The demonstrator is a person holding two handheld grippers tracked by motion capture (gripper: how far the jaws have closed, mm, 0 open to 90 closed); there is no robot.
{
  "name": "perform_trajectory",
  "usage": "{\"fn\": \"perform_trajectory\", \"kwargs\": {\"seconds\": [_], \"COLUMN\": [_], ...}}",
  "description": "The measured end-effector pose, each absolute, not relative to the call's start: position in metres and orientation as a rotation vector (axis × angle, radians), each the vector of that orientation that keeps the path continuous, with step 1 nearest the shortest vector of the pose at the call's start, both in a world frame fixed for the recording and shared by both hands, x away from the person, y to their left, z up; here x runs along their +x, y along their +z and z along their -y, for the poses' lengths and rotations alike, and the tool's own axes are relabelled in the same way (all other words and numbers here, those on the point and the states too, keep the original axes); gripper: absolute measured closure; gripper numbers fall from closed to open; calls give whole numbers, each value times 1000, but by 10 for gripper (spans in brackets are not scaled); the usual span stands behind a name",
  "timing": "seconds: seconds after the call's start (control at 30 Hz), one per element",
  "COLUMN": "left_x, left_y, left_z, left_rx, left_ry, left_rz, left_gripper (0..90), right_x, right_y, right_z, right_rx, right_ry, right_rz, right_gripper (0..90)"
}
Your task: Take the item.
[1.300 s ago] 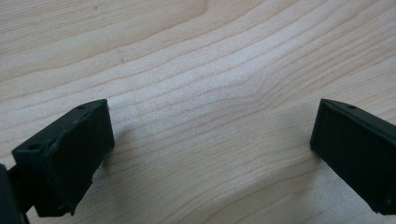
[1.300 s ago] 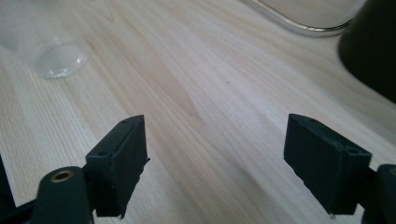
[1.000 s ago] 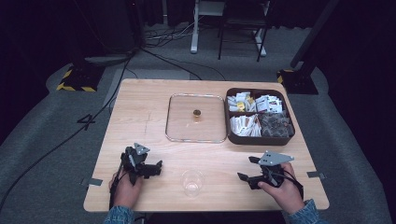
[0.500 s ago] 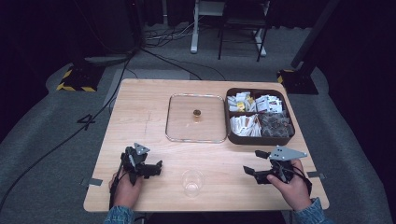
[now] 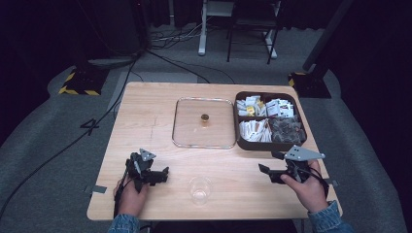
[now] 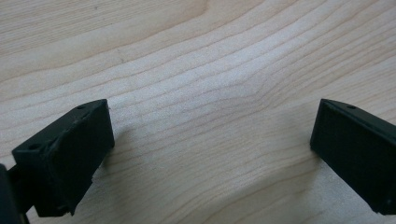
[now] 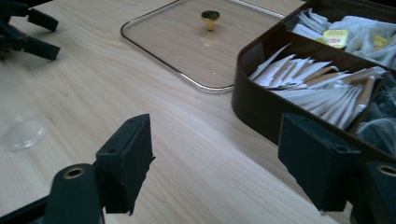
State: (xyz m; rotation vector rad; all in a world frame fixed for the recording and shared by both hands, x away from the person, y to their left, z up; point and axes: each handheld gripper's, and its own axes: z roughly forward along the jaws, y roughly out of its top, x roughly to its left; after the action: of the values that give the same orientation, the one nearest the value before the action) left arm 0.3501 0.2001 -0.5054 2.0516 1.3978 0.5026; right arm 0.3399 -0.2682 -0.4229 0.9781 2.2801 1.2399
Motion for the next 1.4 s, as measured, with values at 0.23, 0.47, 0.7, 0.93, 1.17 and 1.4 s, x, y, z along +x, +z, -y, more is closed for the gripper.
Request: {"fn": "perform_trajectory", "kwargs": {"seconds": [0.23, 0.47, 0.7, 0.93, 1.17, 1.4], "left_x": [350, 350, 350, 350, 350, 350], "left_y": [-506, -506, -505, -505, -506, -505], "left_z": [-200, -200, -200, -200, -200, -200], "left_rx": [2048, 2051, 2050, 2050, 2050, 2050], "left_ry": [502, 504, 500, 500, 500, 500], "left_rz": [-1397, -1396, -1399, -1398, -1398, -1399], "left_gripper": [0, 0, 0, 0, 0, 0], "right_x": [353, 374, 395, 417, 440, 461], "right_y": [-417, -407, -403, -400, -398, -399], "right_z": [277, 289, 295, 301, 312, 322], "right_rx": [1041, 1092, 1120, 1120, 1170, 1136], "right_ry": [1258, 1257, 1286, 1222, 1216, 1149], "right_rz": [-2251, -2163, -2109, -2055, -2094, -2115], "right_gripper": [232, 201, 241, 249, 328, 413]}}
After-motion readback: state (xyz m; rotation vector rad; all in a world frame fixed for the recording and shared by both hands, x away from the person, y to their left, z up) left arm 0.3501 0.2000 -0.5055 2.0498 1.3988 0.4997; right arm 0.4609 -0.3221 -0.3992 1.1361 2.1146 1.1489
